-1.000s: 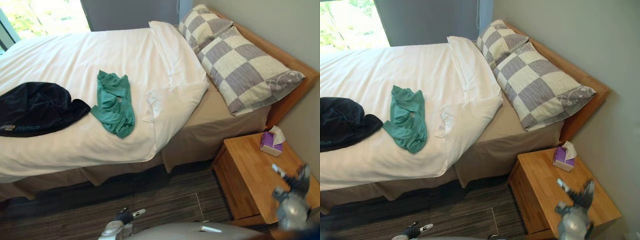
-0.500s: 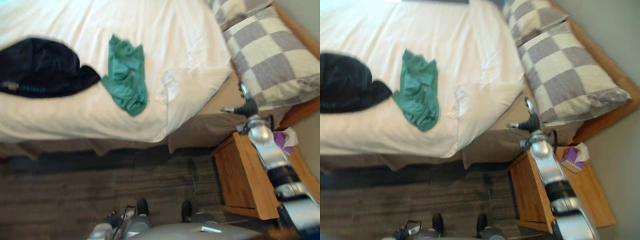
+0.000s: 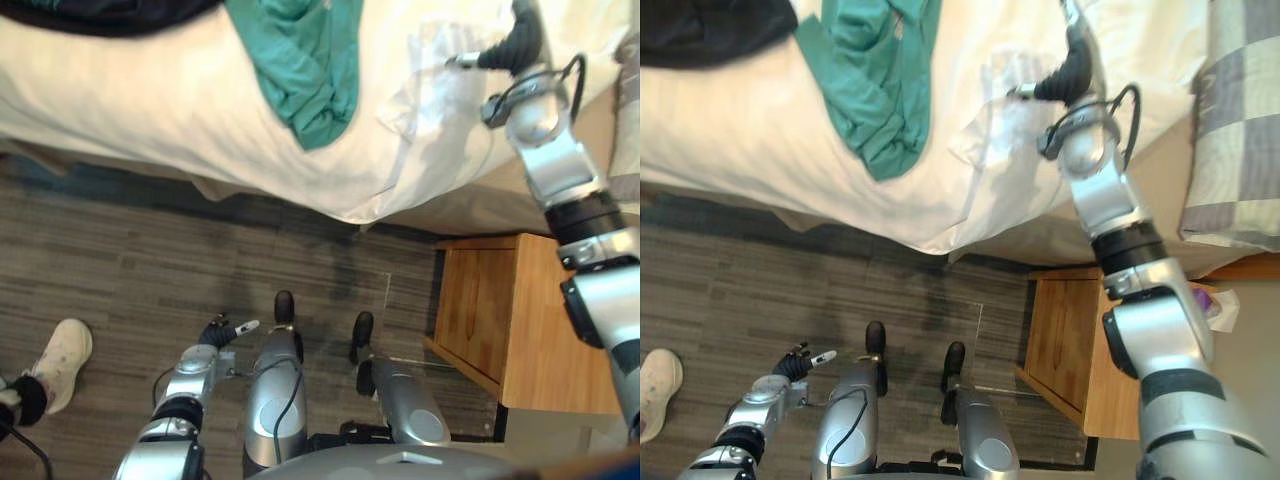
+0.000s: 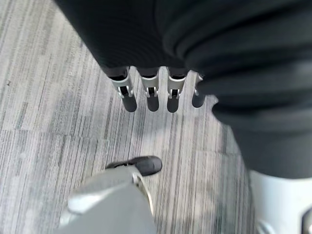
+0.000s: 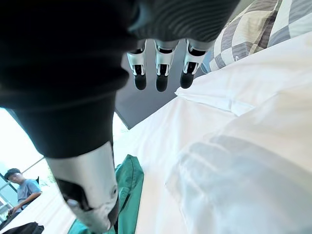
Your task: Tidy the bed and pick cloth on bed and put in laundry
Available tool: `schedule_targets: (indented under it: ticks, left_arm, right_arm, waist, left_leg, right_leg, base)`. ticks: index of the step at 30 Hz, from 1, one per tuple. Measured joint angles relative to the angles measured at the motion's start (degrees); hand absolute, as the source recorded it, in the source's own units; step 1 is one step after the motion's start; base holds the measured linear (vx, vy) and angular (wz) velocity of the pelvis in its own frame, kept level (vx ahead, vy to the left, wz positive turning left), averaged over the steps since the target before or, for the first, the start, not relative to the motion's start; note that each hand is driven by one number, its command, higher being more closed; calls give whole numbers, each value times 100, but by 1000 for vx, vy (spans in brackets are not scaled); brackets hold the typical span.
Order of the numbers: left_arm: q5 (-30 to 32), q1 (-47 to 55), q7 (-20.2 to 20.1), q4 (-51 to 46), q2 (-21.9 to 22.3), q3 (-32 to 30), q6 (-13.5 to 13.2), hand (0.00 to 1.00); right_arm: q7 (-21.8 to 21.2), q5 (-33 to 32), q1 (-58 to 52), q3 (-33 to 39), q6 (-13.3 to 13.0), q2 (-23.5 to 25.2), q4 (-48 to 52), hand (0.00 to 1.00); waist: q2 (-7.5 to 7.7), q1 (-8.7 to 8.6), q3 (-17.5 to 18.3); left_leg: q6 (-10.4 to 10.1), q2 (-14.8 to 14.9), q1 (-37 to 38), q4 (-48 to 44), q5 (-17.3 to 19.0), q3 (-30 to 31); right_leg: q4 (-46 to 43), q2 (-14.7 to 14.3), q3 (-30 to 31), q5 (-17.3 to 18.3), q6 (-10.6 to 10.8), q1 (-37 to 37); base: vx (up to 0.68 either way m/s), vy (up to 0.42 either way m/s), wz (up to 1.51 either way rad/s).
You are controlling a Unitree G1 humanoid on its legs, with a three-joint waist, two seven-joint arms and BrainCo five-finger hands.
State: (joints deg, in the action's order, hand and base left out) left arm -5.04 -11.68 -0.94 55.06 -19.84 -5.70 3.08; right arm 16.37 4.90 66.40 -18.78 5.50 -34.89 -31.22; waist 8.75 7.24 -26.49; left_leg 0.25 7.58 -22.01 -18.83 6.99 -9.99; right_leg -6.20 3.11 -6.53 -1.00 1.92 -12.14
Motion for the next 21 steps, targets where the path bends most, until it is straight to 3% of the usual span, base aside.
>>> schedule_targets:
  ticks: [5, 10, 11, 15, 21]
  left_arm:
    - [0, -80, -48, 2, -116, 33, 3, 0]
    - [-49, -184, -29, -15, 114, 119, 3, 0]
    - [-61, -185, -20, -34, 164, 119, 2, 0]
    - [-268, -152, 156, -282, 545, 168, 0, 0]
    - [-274, -41, 337, -534, 548, 287, 11, 0]
  right_arm:
    - [-36, -14, 411, -41, 313, -51, -416, 0]
    - [-481, -26, 568, -261, 712, -397, -611, 0]
    - [-546, -26, 565, -261, 754, -414, -608, 100]
    - [-1005, 156, 492, -203, 985, -466, -352, 100]
    - [-1108, 134, 258, -82, 959, -619, -90, 100]
  waist:
    - [-30, 31, -19]
    - [-184, 111, -108]
    - [-226, 105, -131]
    - [-442, -12, -137]
    - [-508, 17, -77]
  left_leg:
    - [35, 42, -558, -502, 22, 116]
    - [129, 43, -1277, -1050, 221, 111]
    - [134, 44, -1366, -1127, 258, 111]
    - [152, 51, -1966, -1552, 415, 93]
    - [110, 161, -2120, -1749, 470, 89]
  right_leg:
    - [-462, 6, -72, 148, -73, -445]
    - [-1321, 124, -74, 659, 7, -1299]
    - [-1443, 141, -76, 732, 25, -1404]
    - [-2255, 286, -184, 1200, 40, -2138]
    - [-2811, 317, -196, 1453, -74, -2433]
  base:
    - [-6, 53, 18]
    - [-87, 26, -1]
    - [-157, 13, -5]
    - [-158, -21, 6]
    - [-89, -85, 2]
